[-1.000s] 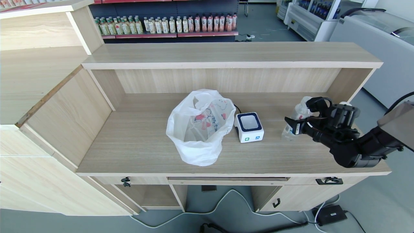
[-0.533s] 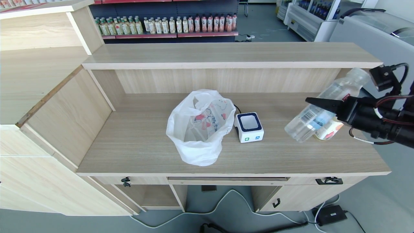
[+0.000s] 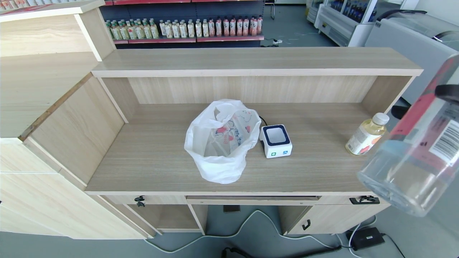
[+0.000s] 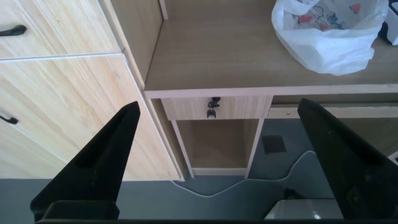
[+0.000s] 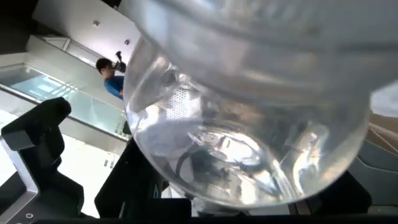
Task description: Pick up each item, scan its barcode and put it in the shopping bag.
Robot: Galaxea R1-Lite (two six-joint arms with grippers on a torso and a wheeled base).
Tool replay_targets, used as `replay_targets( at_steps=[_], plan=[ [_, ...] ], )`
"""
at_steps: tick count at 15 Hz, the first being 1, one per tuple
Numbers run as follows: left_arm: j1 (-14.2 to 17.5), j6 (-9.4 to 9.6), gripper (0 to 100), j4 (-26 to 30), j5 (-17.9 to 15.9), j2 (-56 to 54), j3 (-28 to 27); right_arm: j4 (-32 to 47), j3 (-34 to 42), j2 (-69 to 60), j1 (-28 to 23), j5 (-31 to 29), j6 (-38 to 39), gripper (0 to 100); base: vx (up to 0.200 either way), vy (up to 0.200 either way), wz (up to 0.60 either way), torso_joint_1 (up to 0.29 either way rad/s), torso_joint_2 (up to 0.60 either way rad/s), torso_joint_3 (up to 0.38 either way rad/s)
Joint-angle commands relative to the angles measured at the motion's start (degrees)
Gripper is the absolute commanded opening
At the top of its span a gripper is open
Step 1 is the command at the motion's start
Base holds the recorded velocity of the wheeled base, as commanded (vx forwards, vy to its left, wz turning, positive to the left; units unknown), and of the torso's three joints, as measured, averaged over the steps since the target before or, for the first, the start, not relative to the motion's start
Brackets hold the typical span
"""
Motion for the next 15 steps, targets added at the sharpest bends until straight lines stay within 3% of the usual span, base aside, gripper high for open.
replay_targets(
  at_steps=[1, 15],
  plan=[
    [0.0, -0.01, 100, 0.0, 0.1, 0.0, 0.0, -0.1, -0.5, -2.1, 1.9, 0.1, 0.9, 0, 0.0, 0.0, 0.0, 0.0, 0.0, 0.0],
    [0.0, -0.01, 100, 0.0, 0.0, 0.0, 0.0, -0.1, 3.5, -6.6, 4.7, 10.7, 1.6, 0, 0.0, 0.0, 0.0, 0.0, 0.0, 0.0]
  ],
)
